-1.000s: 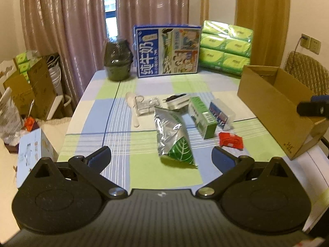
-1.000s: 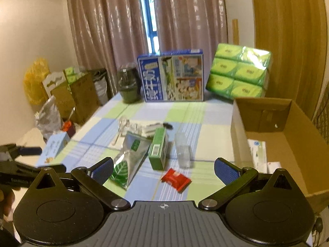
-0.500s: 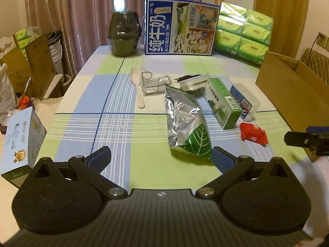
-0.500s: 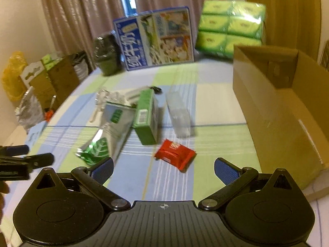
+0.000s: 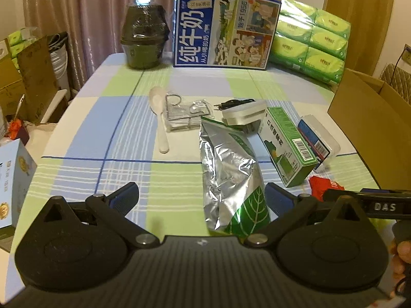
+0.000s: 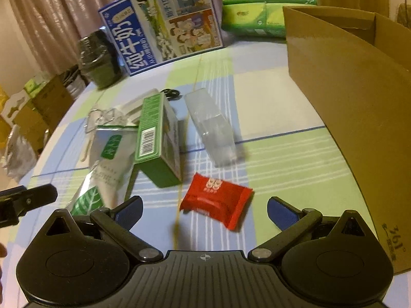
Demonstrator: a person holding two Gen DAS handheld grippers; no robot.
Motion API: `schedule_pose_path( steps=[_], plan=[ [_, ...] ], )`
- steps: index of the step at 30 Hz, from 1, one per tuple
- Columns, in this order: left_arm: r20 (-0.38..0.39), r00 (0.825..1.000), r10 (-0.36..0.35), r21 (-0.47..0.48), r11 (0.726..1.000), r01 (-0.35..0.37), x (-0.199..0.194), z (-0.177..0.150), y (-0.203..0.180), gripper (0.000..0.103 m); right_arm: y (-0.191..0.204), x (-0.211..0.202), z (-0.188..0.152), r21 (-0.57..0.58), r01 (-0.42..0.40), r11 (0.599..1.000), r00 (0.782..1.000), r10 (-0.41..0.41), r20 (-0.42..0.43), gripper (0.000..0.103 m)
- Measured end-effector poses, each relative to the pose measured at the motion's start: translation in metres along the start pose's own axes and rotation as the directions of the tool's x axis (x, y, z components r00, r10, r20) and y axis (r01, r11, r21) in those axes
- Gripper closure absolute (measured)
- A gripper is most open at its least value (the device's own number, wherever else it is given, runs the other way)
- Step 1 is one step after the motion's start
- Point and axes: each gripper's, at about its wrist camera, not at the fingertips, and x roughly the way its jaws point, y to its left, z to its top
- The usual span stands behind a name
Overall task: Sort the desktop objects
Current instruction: 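Grasp the red candy packet with the right tool while the left tool grasps the foil bag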
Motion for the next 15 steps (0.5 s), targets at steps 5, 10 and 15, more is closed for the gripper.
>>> schedule_pose_path(
  steps=[5, 10, 15],
  plan=[
    [-0.011, 1.000, 0.002, -0.008, 1.000, -0.002, 0.010, 0.000, 0.004, 0.001, -0.001, 0.013, 0.000, 0.032, 0.030, 0.999, 0.999, -0.030, -0.015, 0.014],
    [-0.021, 1.000, 0.011, -0.032, 0.999, -0.011, 0.016, -0.002, 0.010, 0.001, 0.010, 0.021, 0.003, -0.014, 0.053, 0.998, 0.999, -0.053, -0.009, 0.017],
    [-0.022, 1.000, 0.012, -0.042, 0.999, -0.013, 0.019, -0.002, 0.011, 0.001, 0.028, 0.030, -0.005, -0.161, 0.111, 0.981, 0.994, -0.111, 0.008, 0.018]
  ],
)
